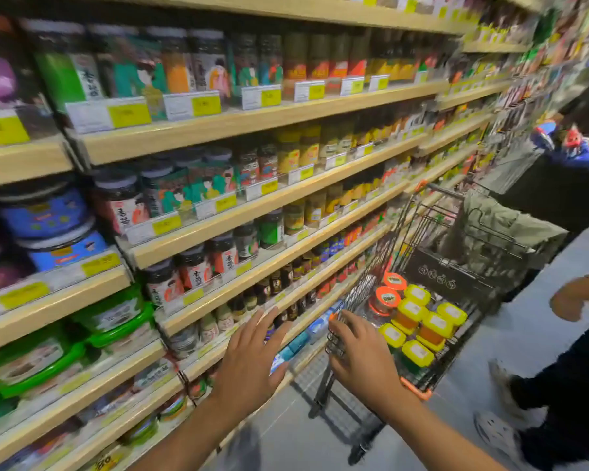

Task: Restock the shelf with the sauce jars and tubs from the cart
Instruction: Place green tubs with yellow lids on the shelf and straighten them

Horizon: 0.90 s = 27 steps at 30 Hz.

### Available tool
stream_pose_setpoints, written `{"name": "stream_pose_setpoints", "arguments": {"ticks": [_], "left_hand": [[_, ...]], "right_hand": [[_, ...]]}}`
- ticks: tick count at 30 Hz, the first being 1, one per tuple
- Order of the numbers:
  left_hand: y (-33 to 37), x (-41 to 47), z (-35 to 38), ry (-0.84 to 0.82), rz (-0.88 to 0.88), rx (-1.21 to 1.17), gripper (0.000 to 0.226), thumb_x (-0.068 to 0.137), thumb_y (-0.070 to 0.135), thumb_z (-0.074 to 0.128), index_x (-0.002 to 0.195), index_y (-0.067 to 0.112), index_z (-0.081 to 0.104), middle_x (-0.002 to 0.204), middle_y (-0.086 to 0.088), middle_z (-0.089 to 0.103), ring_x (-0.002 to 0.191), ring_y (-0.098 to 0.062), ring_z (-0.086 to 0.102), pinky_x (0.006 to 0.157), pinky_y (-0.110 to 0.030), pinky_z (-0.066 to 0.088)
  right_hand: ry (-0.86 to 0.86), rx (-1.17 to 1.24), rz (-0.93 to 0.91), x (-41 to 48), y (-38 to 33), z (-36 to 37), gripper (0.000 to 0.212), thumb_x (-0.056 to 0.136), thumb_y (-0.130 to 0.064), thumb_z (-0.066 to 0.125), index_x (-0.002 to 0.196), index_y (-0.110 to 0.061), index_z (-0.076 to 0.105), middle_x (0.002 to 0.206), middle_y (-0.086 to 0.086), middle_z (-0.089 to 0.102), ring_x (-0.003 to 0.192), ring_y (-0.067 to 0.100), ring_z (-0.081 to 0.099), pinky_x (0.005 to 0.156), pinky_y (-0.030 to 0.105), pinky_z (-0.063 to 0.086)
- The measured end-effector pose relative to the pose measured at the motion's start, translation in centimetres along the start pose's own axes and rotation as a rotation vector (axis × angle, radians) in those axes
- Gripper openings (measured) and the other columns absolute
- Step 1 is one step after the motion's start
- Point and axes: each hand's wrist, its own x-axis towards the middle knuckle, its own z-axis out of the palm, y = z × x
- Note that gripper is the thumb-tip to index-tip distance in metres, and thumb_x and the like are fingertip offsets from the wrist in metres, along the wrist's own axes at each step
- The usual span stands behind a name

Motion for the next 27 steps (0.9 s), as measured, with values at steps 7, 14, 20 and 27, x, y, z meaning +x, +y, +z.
{"name": "stream_pose_setpoints", "arguments": {"ticks": [7, 14, 20, 27], "left_hand": [[5.7, 11.5, 7.5, -0.195, 0.155, -0.206, 0.067, 0.099, 0.052, 0.045, 0.158, 0.040, 0.013, 0.168, 0.008, 0.001, 0.156, -0.019, -0.004, 0.124, -0.045, 0.009], [9.8, 23.7, 14.2, -0.380, 0.233, -0.322, 0.069, 0.099, 0.046, 0.051, 0.159, 0.030, 0.020, 0.168, 0.001, 0.008, 0.156, -0.022, 0.003, 0.124, -0.040, 0.012], [13.5, 30.7, 19.3, -0.552, 0.287, -0.262, 0.071, 0.098, 0.043, 0.052, 0.159, 0.028, 0.019, 0.167, 0.000, 0.013, 0.154, -0.025, 0.013, 0.123, -0.045, 0.016], [18.2, 35.8, 27.3, -0.767, 0.200, -0.266, 0.079, 0.095, 0.041, 0.058, 0.159, 0.021, 0.016, 0.167, -0.009, 0.012, 0.153, -0.033, 0.014, 0.123, -0.047, 0.022]], "right_hand": [[-0.077, 0.059, 0.324, 1.0, 10.9, 2.0, 0.063, 0.088, -0.047, 0.055, 0.146, -0.026, 0.041, 0.154, -0.002, 0.033, 0.140, 0.022, 0.034, 0.111, 0.038, 0.035], [-0.219, 0.191, 0.618, 4.4, 21.0, 4.2, 0.065, 0.093, -0.038, 0.057, 0.151, -0.023, 0.032, 0.159, 0.004, 0.023, 0.145, 0.026, 0.025, 0.116, 0.037, 0.031], [-0.355, 0.210, 0.744, 7.0, 27.5, 7.3, 0.066, 0.092, -0.032, 0.057, 0.150, -0.014, 0.033, 0.155, 0.011, 0.030, 0.144, 0.028, 0.027, 0.117, 0.034, 0.027], [-0.647, 0.133, 0.605, 10.9, 33.9, 11.0, 0.070, 0.090, -0.027, 0.053, 0.152, -0.018, 0.022, 0.158, 0.014, 0.021, 0.139, 0.038, 0.028, 0.114, 0.042, 0.028]]}}
